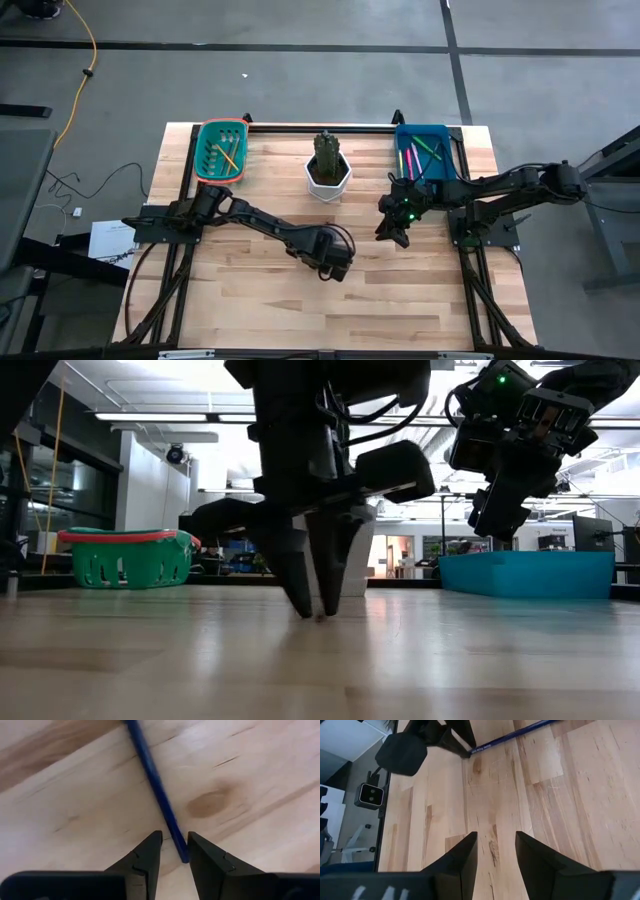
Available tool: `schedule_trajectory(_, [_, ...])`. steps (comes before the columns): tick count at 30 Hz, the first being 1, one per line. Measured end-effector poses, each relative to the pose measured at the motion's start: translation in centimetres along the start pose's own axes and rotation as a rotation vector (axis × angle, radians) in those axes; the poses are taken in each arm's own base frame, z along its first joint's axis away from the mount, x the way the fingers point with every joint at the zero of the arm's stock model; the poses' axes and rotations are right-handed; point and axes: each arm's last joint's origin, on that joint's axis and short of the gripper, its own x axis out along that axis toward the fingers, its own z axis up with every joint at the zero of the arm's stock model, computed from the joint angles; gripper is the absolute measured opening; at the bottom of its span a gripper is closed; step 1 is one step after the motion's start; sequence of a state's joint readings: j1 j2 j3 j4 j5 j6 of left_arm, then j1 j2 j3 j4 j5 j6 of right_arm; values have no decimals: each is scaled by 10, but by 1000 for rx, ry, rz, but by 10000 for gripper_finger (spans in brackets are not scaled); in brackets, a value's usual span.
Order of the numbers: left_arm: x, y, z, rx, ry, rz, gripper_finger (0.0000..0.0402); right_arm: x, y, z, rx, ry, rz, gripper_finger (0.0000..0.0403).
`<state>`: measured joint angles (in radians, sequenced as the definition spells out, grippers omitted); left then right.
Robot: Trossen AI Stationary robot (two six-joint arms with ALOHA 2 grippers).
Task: Sort pens & pencils
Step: Put the dark blue pencil into the green bin
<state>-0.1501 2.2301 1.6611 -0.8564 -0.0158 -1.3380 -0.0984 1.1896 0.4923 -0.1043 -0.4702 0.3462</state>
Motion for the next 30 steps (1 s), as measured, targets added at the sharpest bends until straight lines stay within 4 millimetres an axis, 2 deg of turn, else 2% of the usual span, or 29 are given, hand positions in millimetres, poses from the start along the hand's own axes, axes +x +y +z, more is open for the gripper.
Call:
schedule_trajectory(11, [-13, 21, -2, 16, -6, 192, 90, 0, 0, -1, -2, 9, -3, 124])
schedule_trajectory(30, [-19, 23, 2, 131, 7, 193, 90, 0, 0, -1, 19, 10, -3, 124])
